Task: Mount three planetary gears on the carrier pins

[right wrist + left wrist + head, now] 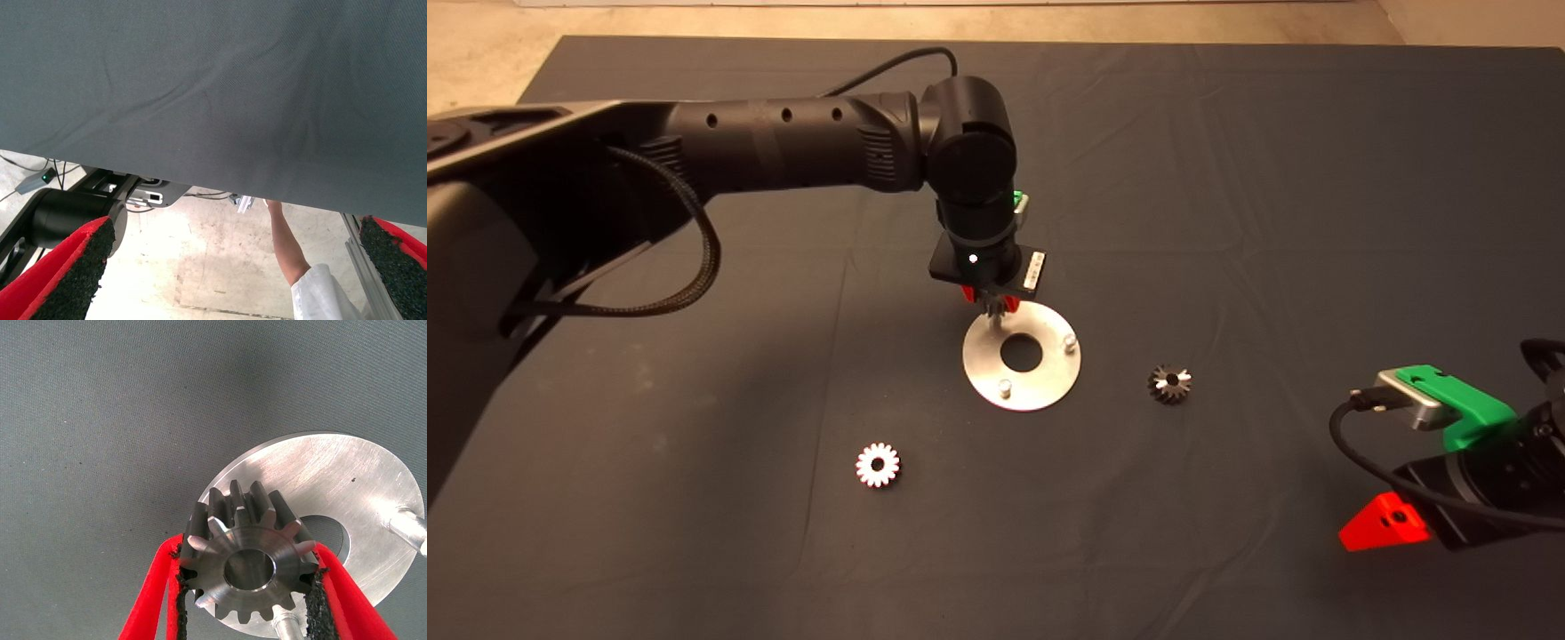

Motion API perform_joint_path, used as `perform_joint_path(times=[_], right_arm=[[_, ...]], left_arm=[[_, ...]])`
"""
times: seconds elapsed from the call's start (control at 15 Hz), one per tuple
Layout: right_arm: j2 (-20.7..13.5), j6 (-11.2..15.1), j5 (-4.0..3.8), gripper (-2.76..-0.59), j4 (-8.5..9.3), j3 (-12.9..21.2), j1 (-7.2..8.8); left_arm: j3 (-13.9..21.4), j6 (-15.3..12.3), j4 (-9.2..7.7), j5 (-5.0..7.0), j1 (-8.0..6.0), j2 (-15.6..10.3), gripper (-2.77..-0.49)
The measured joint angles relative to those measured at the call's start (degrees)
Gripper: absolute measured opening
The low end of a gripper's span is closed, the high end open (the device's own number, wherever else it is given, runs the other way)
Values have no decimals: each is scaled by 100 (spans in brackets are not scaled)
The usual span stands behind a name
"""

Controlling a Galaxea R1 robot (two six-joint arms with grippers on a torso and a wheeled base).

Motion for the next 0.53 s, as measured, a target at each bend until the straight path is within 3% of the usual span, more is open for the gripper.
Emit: perform_joint_path(times=[0.53], right_arm=[[0, 0, 0, -62, 0, 0, 0]], left_arm=[[151, -9, -17, 6, 0, -34, -240]])
